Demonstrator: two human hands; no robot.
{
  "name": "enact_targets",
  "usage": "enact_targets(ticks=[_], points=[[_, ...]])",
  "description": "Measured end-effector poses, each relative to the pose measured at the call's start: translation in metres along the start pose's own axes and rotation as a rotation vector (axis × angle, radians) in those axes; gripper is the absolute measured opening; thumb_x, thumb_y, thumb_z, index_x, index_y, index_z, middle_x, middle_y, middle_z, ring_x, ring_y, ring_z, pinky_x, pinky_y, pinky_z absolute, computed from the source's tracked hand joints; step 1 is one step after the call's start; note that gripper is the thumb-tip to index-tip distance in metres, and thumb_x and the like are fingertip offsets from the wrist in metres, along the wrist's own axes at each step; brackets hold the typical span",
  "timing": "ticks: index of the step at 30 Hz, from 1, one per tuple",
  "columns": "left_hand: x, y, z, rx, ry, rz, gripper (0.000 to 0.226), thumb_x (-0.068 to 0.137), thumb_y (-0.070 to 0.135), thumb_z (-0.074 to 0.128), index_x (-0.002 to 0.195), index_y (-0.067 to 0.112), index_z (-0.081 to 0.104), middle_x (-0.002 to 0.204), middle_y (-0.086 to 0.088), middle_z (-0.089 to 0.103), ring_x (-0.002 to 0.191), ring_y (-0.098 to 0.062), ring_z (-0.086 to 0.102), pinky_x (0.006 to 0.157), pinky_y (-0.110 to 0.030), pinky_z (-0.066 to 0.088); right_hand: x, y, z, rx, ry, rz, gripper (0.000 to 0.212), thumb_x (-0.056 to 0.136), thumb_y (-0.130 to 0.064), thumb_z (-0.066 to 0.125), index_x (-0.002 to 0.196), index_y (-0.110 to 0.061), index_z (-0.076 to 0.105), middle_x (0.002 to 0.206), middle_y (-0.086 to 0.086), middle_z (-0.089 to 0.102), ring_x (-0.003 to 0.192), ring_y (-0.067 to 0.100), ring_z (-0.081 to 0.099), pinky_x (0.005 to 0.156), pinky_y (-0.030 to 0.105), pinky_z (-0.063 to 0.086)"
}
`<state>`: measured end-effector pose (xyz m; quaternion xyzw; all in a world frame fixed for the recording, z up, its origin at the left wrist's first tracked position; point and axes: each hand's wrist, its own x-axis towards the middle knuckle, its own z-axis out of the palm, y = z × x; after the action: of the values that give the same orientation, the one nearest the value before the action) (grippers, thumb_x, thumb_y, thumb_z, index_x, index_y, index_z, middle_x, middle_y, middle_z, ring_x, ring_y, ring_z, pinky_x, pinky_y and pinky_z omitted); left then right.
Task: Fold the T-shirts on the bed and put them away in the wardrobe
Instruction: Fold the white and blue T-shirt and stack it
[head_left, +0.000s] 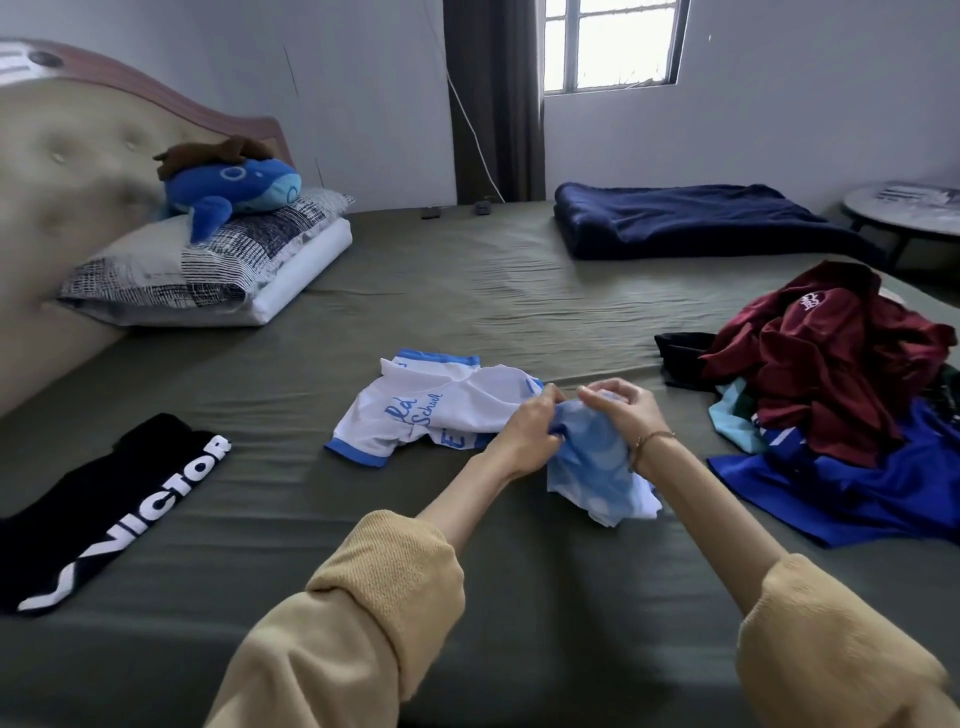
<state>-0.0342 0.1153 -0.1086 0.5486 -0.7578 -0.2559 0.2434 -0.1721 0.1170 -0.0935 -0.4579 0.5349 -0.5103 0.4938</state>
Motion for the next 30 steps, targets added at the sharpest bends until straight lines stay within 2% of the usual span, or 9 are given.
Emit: enact_targets(ticks=[5,9,12,14,16,20,25,27,30], points=[[-0.002,-0.016,-0.006,0.174,0.117,-0.135,0.017,0.089,0.013,0.053,0.106,0.01,0.053,0.109,-0.019,0.064,0.102,-0.037,0.058,0.082,-0.038,0.045,-0.008,-0.028,0.011,-0.095,0.176,-0.41,0.014,0.081,-0.012,0.072,0.071,-0.017,0.063,0.066,-0.01,0.058,0.061,-0.005,0.051,0.057,0.011,0.039],[0.004,-0.02,-0.011,0.082,0.186,-0.21,0.027,0.098,0.026,0.043,0.103,0.005,0.059,0.106,-0.02,0.065,0.1,-0.037,0.058,0.08,-0.038,0.043,-0.012,-0.032,0.002,-0.345,0.405,-0.483,0.008,0.081,-0.009,0.069,0.089,-0.009,0.066,0.071,0.002,0.056,0.07,0.011,0.053,0.058,0.013,0.034],[0.005,-0.004,-0.018,-0.067,0.147,-0.096,0.028,0.099,0.024,0.043,0.094,0.005,0.063,0.089,-0.013,0.064,0.088,-0.026,0.058,0.073,-0.034,0.039,-0.01,-0.027,-0.004,-0.611,0.14,-0.443,0.034,0.081,-0.014,0.072,0.111,-0.012,0.059,0.083,0.005,0.054,0.079,0.02,0.054,0.072,0.024,0.039],[0.005,0.012,-0.023,-0.113,0.117,0.02,0.019,0.095,0.016,0.05,0.087,0.006,0.064,0.08,-0.007,0.059,0.077,-0.017,0.051,0.069,-0.032,0.036,-0.012,-0.023,-0.004,-0.706,-0.138,-0.312,0.043,0.076,-0.025,0.076,0.113,-0.018,0.055,0.081,0.0,0.054,0.077,0.016,0.05,0.063,0.022,0.038],[0.01,0.018,-0.029,-0.116,0.095,0.102,0.01,0.089,0.012,0.057,0.088,0.005,0.064,0.08,-0.01,0.06,0.075,-0.016,0.049,0.069,-0.032,0.036,-0.011,-0.019,-0.007,-0.769,-0.228,-0.281,0.028,0.077,-0.025,0.076,0.099,-0.012,0.063,0.071,-0.002,0.051,0.071,0.015,0.046,0.053,0.014,0.035],[0.004,-0.001,-0.039,-0.089,0.008,0.033,0.02,0.082,0.027,0.071,0.088,0.013,0.058,0.078,-0.007,0.058,0.07,-0.017,0.05,0.064,-0.031,0.035,-0.004,-0.016,-0.019,-0.708,0.089,-0.465,0.018,0.084,-0.014,0.067,0.073,-0.001,0.061,0.064,0.008,0.049,0.06,0.019,0.043,0.052,0.026,0.026],[-0.008,-0.03,-0.029,0.289,-0.014,-0.114,0.024,0.089,0.026,0.052,0.067,0.022,0.043,0.079,-0.001,0.054,0.093,-0.026,0.055,0.079,-0.033,0.029,0.001,-0.018,-0.03,-0.323,0.396,-0.47,0.012,0.089,-0.009,0.054,0.08,-0.008,0.061,0.054,0.0,0.04,0.044,0.001,0.039,0.05,0.017,0.028],[-0.006,-0.034,-0.028,0.344,-0.072,-0.143,0.021,0.094,0.03,0.042,0.077,0.022,0.05,0.085,-0.002,0.058,0.1,-0.024,0.053,0.098,-0.039,0.023,0.005,-0.019,-0.03,-0.206,0.493,-0.466,0.012,0.089,-0.008,0.051,0.082,-0.004,0.061,0.057,0.002,0.041,0.044,0.001,0.038,0.054,0.023,0.03],[-0.003,-0.032,-0.033,0.311,-0.056,-0.18,0.038,0.102,0.036,0.028,0.116,0.022,0.061,0.12,-0.008,0.062,0.122,-0.024,0.047,0.113,-0.046,0.012,0.009,-0.021,-0.031,-0.226,0.574,-0.45,0.008,0.088,-0.007,0.053,0.089,-0.004,0.06,0.053,0.0,0.042,0.046,0.0,0.045,0.056,0.025,0.034]])
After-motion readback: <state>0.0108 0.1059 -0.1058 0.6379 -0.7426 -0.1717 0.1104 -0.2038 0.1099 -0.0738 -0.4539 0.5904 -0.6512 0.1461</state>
